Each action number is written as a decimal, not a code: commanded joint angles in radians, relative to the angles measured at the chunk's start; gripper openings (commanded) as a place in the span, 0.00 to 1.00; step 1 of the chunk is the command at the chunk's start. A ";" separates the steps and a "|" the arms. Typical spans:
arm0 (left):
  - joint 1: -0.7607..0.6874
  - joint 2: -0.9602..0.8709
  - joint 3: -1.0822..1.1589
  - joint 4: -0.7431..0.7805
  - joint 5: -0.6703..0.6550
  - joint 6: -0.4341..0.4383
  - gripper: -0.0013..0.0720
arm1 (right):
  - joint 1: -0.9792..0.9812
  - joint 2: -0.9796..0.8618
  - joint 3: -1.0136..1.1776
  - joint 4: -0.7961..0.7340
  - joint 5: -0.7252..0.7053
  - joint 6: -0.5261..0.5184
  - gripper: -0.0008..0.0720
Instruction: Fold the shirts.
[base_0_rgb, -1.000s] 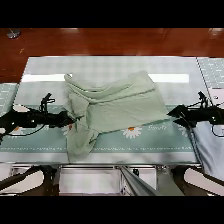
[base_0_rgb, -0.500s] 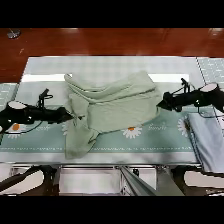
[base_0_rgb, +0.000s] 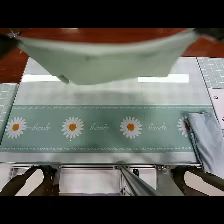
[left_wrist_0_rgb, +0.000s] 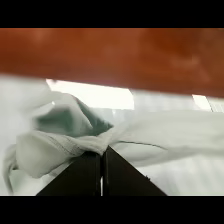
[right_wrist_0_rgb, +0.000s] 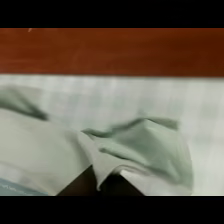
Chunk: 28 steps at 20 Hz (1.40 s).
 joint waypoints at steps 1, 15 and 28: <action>0.042 0.090 0.329 0.251 -0.019 -0.129 0.05 | 0.001 0.156 0.230 -0.107 0.107 0.030 0.04; -0.415 0.407 0.451 0.948 -0.197 -0.270 0.05 | 0.001 0.534 0.145 -0.238 0.327 0.076 0.04; -0.444 -0.167 -0.109 0.951 0.187 -0.435 0.05 | 0.002 0.085 -0.515 -0.154 -0.094 -0.098 0.04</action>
